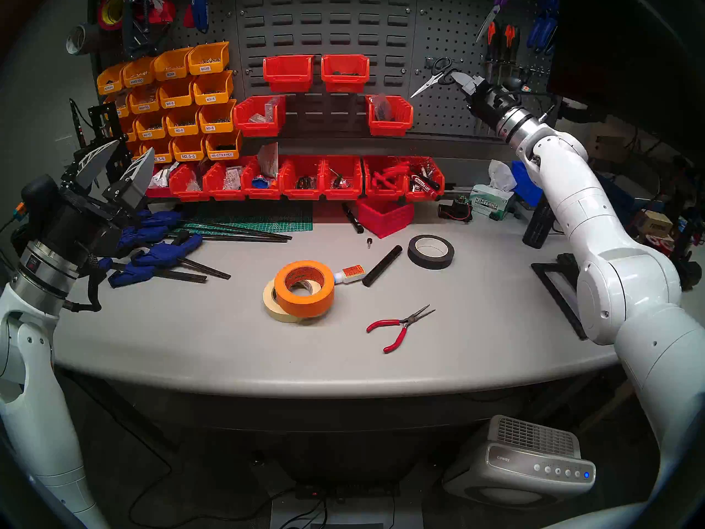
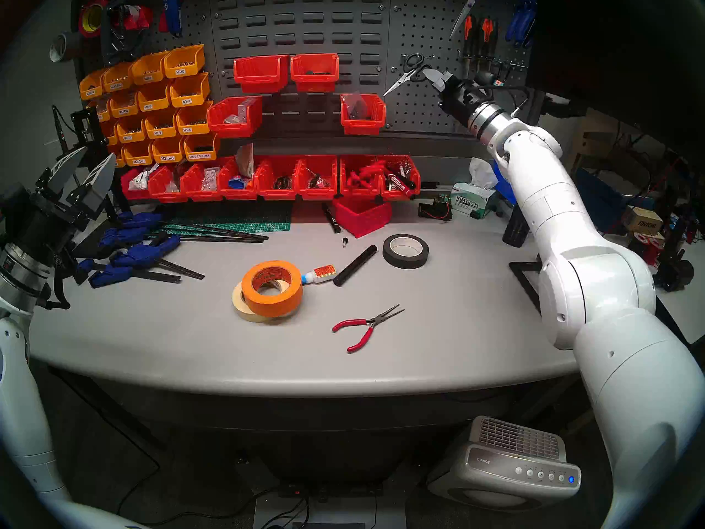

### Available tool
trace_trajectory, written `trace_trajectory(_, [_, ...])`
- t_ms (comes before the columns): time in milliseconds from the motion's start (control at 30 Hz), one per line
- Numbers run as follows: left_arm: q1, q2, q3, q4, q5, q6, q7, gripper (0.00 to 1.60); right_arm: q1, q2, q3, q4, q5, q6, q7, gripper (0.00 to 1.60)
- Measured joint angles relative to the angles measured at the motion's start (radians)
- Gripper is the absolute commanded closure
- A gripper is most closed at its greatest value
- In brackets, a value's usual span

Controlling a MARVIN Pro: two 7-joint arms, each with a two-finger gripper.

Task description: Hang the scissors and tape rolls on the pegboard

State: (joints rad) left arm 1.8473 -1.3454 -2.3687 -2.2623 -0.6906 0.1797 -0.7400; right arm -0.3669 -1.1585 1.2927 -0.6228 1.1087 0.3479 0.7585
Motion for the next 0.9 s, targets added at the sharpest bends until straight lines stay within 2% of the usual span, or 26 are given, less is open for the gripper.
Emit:
trace_trajectory(67, [-0.001,0.001,0.001,0.000,0.000,0.000,0.001,0.00,0.001,0.000,-0.001,0.001,-0.005,0.003,-0.002,0.55])
trace_trajectory(100, [-0.001,0.001,0.001,0.000,0.000,0.000,0.001,0.00,0.001,0.001,-0.001,0.001,-0.009,0.005,-0.004,0.31])
trace_trajectory(167, [-0.002,0.002,0.001,0.000,0.000,0.000,0.002,0.00,0.002,0.001,-0.001,0.002,-0.014,0.006,-0.006,0.30])
trace_trajectory(200, [-0.002,0.002,0.001,0.000,0.000,0.000,0.002,0.00,0.002,0.001,-0.001,0.002,-0.017,0.007,-0.007,0.21])
trace_trajectory(233, [-0.002,0.002,0.001,0.000,0.000,0.000,0.003,0.00,0.002,0.002,-0.001,0.001,-0.018,0.007,-0.008,0.21])
trace_trajectory(267, [-0.002,0.002,0.001,0.000,0.000,0.000,0.003,0.00,0.002,0.002,-0.001,0.001,-0.020,0.008,-0.008,0.06])
trace_trajectory(300, [-0.002,0.002,0.001,0.000,0.000,0.000,0.003,0.00,0.002,0.003,-0.001,0.001,-0.021,0.009,-0.009,0.00])
trace_trajectory(533, [-0.002,0.002,0.000,-0.004,-0.001,0.001,0.004,0.00,-0.004,0.014,-0.002,-0.019,-0.041,0.017,-0.017,0.00])
trace_trajectory(733, [-0.001,0.001,-0.001,-0.011,-0.004,0.001,0.004,0.00,-0.022,0.038,-0.012,-0.072,-0.072,0.032,-0.044,0.00])
trace_trajectory(900, [0.001,0.000,-0.003,-0.017,-0.007,0.001,0.001,0.00,-0.035,0.071,-0.056,-0.130,-0.130,0.057,-0.071,0.00])
